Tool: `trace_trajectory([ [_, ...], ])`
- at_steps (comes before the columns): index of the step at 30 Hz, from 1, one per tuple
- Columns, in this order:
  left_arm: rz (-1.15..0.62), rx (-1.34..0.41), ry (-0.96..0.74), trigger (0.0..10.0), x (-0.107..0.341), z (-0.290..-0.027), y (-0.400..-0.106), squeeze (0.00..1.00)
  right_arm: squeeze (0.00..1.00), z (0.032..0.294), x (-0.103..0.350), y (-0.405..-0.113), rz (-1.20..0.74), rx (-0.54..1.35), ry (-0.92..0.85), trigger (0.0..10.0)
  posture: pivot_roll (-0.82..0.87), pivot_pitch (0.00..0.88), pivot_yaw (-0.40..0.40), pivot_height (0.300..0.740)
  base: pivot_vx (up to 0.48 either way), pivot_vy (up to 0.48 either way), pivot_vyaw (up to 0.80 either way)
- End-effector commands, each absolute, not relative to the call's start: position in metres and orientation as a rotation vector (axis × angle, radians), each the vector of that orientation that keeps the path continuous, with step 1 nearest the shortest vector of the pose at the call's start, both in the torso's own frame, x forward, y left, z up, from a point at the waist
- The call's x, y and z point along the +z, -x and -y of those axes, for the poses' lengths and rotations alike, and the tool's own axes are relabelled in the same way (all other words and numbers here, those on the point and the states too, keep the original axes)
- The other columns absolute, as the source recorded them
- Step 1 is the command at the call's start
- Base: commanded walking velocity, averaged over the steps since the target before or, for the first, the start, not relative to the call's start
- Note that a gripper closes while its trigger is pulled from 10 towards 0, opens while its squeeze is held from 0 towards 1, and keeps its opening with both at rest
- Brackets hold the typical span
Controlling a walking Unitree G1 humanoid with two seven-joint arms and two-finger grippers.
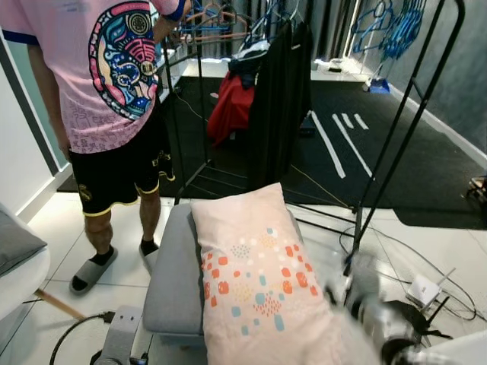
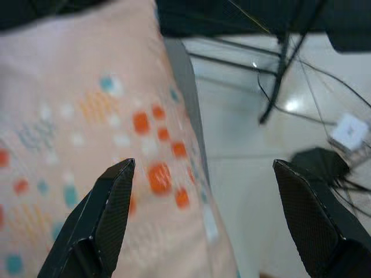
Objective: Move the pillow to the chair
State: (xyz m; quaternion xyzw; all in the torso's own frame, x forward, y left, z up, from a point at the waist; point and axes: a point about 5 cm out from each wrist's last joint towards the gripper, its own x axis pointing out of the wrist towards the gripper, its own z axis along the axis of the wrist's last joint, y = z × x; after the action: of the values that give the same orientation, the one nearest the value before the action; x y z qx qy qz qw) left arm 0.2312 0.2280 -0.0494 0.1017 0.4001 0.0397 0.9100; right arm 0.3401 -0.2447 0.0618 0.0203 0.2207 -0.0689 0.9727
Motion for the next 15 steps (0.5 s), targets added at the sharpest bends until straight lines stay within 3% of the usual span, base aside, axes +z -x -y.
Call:
trace_trajectory([
  [1,-0.826,0.082,-0.206,10.0,-0.05,-0.227,-0.23,0.0,0.0,0.243,0.051,-0.333,-0.495,-0.145,-0.072,10.0,-0.08,0.007,-0.054,0.74,0.0,0.0,0.0],
  [15,-0.803,0.094,-0.184,10.0,-0.048,-0.226,-0.234,0.0,0.0,0.242,0.063,-0.343,-0.468,-0.132,-0.104,10.0,-0.08,0.019,-0.051,0.695,0.0,0.0,0.0],
])
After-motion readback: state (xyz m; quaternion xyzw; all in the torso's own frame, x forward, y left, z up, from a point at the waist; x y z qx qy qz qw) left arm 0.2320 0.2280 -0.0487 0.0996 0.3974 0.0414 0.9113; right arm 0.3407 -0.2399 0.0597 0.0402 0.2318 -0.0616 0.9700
